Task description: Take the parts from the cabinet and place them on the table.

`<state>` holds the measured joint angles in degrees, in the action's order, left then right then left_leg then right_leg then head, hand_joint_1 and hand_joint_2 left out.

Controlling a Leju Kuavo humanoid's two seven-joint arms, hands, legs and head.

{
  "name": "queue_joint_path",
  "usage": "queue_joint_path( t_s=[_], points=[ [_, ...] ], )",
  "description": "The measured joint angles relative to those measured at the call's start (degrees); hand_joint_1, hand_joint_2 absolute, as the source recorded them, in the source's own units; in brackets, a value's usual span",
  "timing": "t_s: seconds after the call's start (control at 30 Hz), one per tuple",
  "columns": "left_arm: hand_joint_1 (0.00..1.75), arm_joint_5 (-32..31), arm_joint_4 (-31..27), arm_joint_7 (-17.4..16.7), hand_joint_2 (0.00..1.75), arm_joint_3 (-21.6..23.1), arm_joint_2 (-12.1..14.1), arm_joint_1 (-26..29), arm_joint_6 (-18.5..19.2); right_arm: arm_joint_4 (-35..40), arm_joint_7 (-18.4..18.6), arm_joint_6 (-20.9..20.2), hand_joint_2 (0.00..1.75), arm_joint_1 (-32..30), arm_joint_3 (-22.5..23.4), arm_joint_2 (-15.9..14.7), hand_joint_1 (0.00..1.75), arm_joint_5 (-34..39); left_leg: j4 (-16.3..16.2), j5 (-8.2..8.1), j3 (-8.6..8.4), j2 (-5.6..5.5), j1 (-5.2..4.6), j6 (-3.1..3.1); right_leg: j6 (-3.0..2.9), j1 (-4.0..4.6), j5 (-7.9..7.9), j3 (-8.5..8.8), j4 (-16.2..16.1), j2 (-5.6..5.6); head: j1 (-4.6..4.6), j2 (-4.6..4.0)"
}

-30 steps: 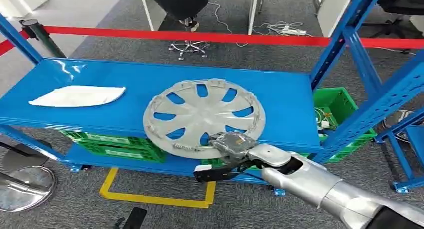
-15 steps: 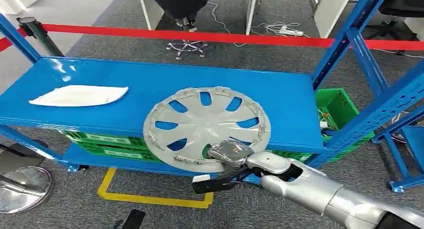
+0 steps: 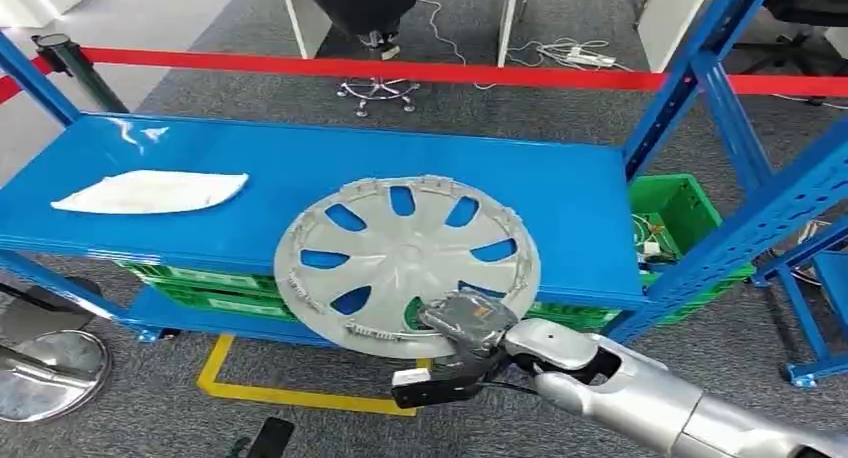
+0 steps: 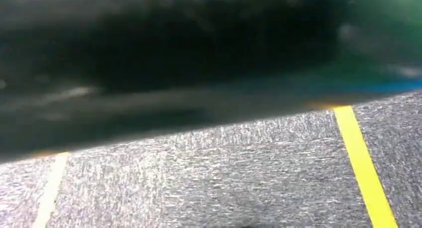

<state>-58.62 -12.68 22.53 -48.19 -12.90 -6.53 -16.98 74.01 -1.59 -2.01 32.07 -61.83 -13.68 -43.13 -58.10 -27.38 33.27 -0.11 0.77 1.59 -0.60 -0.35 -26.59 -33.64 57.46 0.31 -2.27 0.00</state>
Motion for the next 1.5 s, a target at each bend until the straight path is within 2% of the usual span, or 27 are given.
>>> queue_joint_path(
  t_s=[0.03, 0.1, 0.13, 0.17, 0.23, 0.3, 0.37, 0.5, 0.53, 0.6, 0.63, 0.67, 0.7, 0.73, 0.8, 0.87, 0.97, 1.03, 1.13, 1.17, 1.2, 1.23, 1.3, 1.33, 1.37, 1.47, 1.5],
  points=[
    [0.0, 0.0, 0.0, 0.1, 0.0, 0.0, 0.0, 0.0, 0.0, 0.1, 0.3, 0.2, 1.75, 0.0, 0.2, 0.0, 1.75, -0.4, -2.6, -1.88, 1.18, 0.01, -0.01, 0.13, -0.37, -0.02, -0.05, 0.05, 0.0, -0.06, 0.33, 0.0],
    [0.0, 0.0, 0.0, 0.1, 0.0, 0.0, 0.0, 0.0, 0.0, 0.1, 0.9, 0.6, 1.75, -0.2, 0.3, 0.0, 1.75, -1.4, -11.5, -6.09, 5.36, 0.01, 0.03, 0.36, -0.69, 0.07, -0.15, 0.06, 0.0, -0.12, 0.33, 0.0],
    [0.0, 0.2, 0.0, 0.1, 0.0, 0.0, 0.0, 0.1, 0.0, 0.1, 1.2, 0.7, 1.75, -0.4, 0.3, -0.1, 1.75, -2.0, -15.3, -7.19, 7.26, 0.0, 0.02, 0.47, -0.77, 0.12, -0.2, 0.06, 0.0, -0.11, 0.37, 0.0],
    [0.0, 0.3, 0.0, 0.1, 0.0, 0.0, 0.0, 0.2, 0.0, 0.1, 1.4, 0.9, 1.75, -0.7, 0.3, -0.1, 1.75, -2.4, -16.8, -6.97, 8.19, 0.01, 0.04, 0.56, -0.82, 0.14, -0.24, 0.09, 0.1, -0.09, 0.35, 0.0],
    [0.0, 0.5, 0.0, 0.1, 0.0, 0.0, 0.1, 0.2, 0.0, 0.2, 2.2, 1.2, 1.75, -1.1, 0.4, -0.2, 1.75, -3.6, -12.5, -2.7, 6.49, 0.01, 0.1, 0.5, -0.68, 0.14, -0.43, 0.35, 0.2, 0.04, 0.35, 0.0],
    [0.0, 0.5, 0.0, 0.1, 0.0, 0.0, 0.1, 0.2, 0.0, 0.2, 3.1, 1.6, 1.75, -1.5, 0.6, -0.2, 1.75, -4.7, -3.7, 2.36, 2.62, 0.02, 0.24, 0.32, -0.33, 0.14, -0.85, 0.63, 0.4, 0.07, 0.37, 0.0],
    [0.0, 0.7, 0.0, 0.2, 0.0, -0.1, 0.1, 0.1, 0.0, 0.2, 4.0, 2.4, 1.75, -1.5, 1.1, -0.3, 1.75, -6.3, -0.2, 1.28, 1.39, -0.01, 0.16, -0.16, 0.24, 0.66, -1.19, -0.09, 1.2, 0.21, 0.37, 0.0],
    [0.0, 0.9, 0.0, 0.3, 0.0, -0.5, 0.0, 0.3, 0.0, 0.9, 5.6, 3.7, 1.75, -2.3, 2.1, -0.6, 1.75, -9.0, -0.2, 1.6, 1.45, -0.02, 0.26, -1.44, 1.34, 0.3, -1.68, -0.95, 1.5, 0.05, 0.44, 0.0],
    [0.0, 0.9, 0.0, 0.3, 0.0, -0.6, 0.0, 0.1, 0.0, 1.3, 5.9, 4.0, 1.75, -2.4, 2.3, -0.9, 1.75, -9.7, -0.2, 1.53, 1.43, -0.01, 0.25, -1.73, 1.66, 0.27, -3.14, -1.75, 3.7, -0.03, 0.13, 0.0],
    [0.0, 1.0, 0.0, 0.5, 0.0, -0.6, 0.0, 0.1, 0.0, 2.0, 6.6, 4.7, 1.75, -2.7, 2.9, -1.2, 1.75, -11.0, -0.2, 1.49, 1.44, 0.07, 0.18, -2.08, 2.01, 0.2, -7.2, -5.96, 12.4, -0.02, 0.13, 0.0],
    [0.0, 1.0, 0.0, 0.5, 0.0, -0.7, 0.0, 0.1, 0.0, 2.4, 6.8, 4.8, 1.75, -3.1, 3.3, -1.4, 1.75, -11.8, -0.2, 1.46, 1.44, 0.07, 0.15, -2.14, 2.12, 0.2, -8.61, -8.2, 16.7, -0.01, 0.09, 0.0],
    [0.0, 1.0, 0.0, 0.5, 0.0, -0.8, 0.1, 0.2, 0.0, 2.8, 7.0, 4.9, 1.75, -3.6, 3.5, -1.6, 1.75, -12.6, -0.2, 1.43, 1.4, 0.06, 0.13, -2.17, 2.13, 0.2, -8.77, -9.43, 18.8, -0.02, 0.11, 0.0],
    [0.0, 1.0, 0.0, 0.5, 0.0, -0.9, 0.1, 0.2, 0.0, 3.3, 7.2, 4.9, 1.75, -4.0, 3.7, -1.8, 1.75, -13.2, -0.2, 1.41, 1.34, 0.01, 0.11, -2.2, 2.07, 0.2, -7.59, -9.35, 18.3, -0.01, 0.11, 0.0],
    [0.0, 1.0, 0.0, 0.6, 0.0, -1.0, 0.1, 0.2, 0.0, 3.7, 7.5, 5.0, 1.75, -4.2, 4.0, -2.0, 1.75, -13.7, -0.2, 1.38, 1.25, -0.06, 0.09, -2.2, 1.9, 0.2, -5.34, -8.04, 15.2, -0.01, 0.09, 0.0],
    [0.0, 1.0, 0.0, 0.7, 0.0, -1.0, 0.1, 0.2, 0.0, 4.6, 8.2, 5.4, 1.75, -4.2, 4.6, -2.3, 1.75, -15.0, -0.2, 1.23, 0.94, -0.13, 0.08, -2.04, 1.35, 0.24, -0.25, -2.9, 4.7, -0.04, 0.09, 0.0],
    [0.0, 1.0, 0.0, 0.8, 0.0, -1.0, 0.1, 0.2, 0.0, 5.4, 8.7, 6.1, 1.75, -4.2, 5.2, -2.4, 1.75, -16.1, -0.5, 1.12, 1.29, -0.12, -0.34, -1.52, 1.03, 0.57, -0.66, -0.77, 1.0, 0.0, 0.11, 0.0],
    [0.0, 1.1, 0.0, 0.9, 0.0, -1.0, 0.0, 0.3, 0.0, 6.1, 9.0, 6.2, 1.75, -4.9, 5.6, -2.5, 1.75, -16.7, 0.0, 1.55, 1.18, -0.1, -0.22, -0.61, 0.37, 0.65, -0.39, -1.02, 1.2, 0.15, 0.2, 0.0],
    [0.0, 1.1, 0.0, 1.0, 0.0, -1.1, 0.1, 0.2, 0.0, 6.8, 9.4, 6.6, 1.75, -5.3, 6.1, -2.5, 1.75, -17.9, -1.4, -0.14, 1.71, -0.04, -0.18, -0.12, -0.32, 0.22, 0.04, -0.65, 0.5, 0.01, 0.37, 0.0],
    [0.0, 1.4, 0.0, 1.0, 0.0, -1.2, 0.2, 0.3, 0.0, 7.8, 10.0, 7.7, 1.75, -6.0, 6.6, -2.5, 1.75, -19.8, -14.0, -6.55, 7.28, -0.05, -0.15, 0.34, -0.76, 0.34, -0.1, -0.61, 0.5, -0.09, 0.57, 0.0],
    [0.0, 1.6, 0.0, 1.0, 0.0, -1.3, 0.2, 0.4, 0.0, 8.0, 10.2, 7.8, 1.75, -6.5, 6.9, -2.5, 1.75, -20.1, -16.8, -7.2, 8.58, -0.05, -0.15, 0.44, -0.77, 0.37, -0.1, -0.6, 0.5, -0.1, 0.59, 0.0],
    [0.0, 1.6, 0.0, 1.0, 0.0, -1.4, 0.2, 0.5, 0.0, 8.2, 10.2, 7.9, 1.75, -6.9, 7.0, -2.5, 1.75, -20.3, -16.9, -6.42, 8.58, -0.05, -0.15, 0.47, -0.76, 0.38, -0.1, -0.56, 0.5, -0.09, 0.57, 0.0],
    [0.0, 1.7, 0.0, 1.0, 0.0, -1.4, 0.2, 0.6, 0.0, 8.4, 10.3, 8.0, 1.75, -7.2, 7.1, -2.5, 1.75, -20.5, -14.9, -4.59, 7.64, -0.04, -0.15, 0.39, -0.75, 0.38, -0.11, -0.51, 0.5, -0.01, 0.61, 0.0],
    [0.0, 1.7, 0.0, 1.0, 0.0, -1.4, 0.3, 0.5, 0.0, 8.9, 10.4, 8.0, 1.75, -7.4, 7.4, -2.5, 1.75, -20.5, -6.0, 0.41, 3.18, -0.04, -0.15, -0.02, -0.67, 0.37, -0.16, -0.26, 0.5, 0.1, 0.61, 0.0],
    [0.0, 1.7, 0.0, 1.0, 0.0, -1.5, 0.3, 0.5, 0.0, 9.1, 10.4, 8.0, 1.75, -7.4, 7.5, -2.5, 1.75, -20.5, -1.9, 1.77, 1.18, -0.04, -0.18, -0.37, -0.56, 0.36, -0.21, -0.24, 0.5, 0.13, 0.59, 0.0],
    [0.0, 1.7, 0.0, 1.0, 0.0, -1.5, 0.3, 0.4, 0.0, 9.2, 10.5, 8.1, 1.75, -7.4, 7.7, -2.5, 1.75, -20.5, -0.2, 1.17, 0.33, -0.05, -0.31, -0.46, -0.22, 0.86, -0.43, -0.53, 1.0, 0.25, 0.59, 0.0],
    [0.0, 1.7, 0.0, 1.0, 0.0, -1.5, 0.3, 0.4, 0.0, 9.3, 10.6, 8.2, 1.75, -7.6, 7.8, -2.5, 1.75, -20.6, 0.0, 0.87, 0.55, -0.07, -0.57, -1.15, 0.54, 0.62, -0.12, -0.72, 0.7, 0.13, 0.53, 0.0],
    [0.0, 1.7, 0.0, 1.0, 0.0, -1.6, 0.2, 0.5, -0.1, 9.4, 10.6, 8.2, 1.75, -7.6, 7.9, -2.5, 1.75, -20.6, 0.5, 1.2, 0.3, -0.02, -0.17, -1.64, 0.89, 0.67, -0.42, -0.82, 0.9, 0.16, 0.61, 0.0]
  ],
)
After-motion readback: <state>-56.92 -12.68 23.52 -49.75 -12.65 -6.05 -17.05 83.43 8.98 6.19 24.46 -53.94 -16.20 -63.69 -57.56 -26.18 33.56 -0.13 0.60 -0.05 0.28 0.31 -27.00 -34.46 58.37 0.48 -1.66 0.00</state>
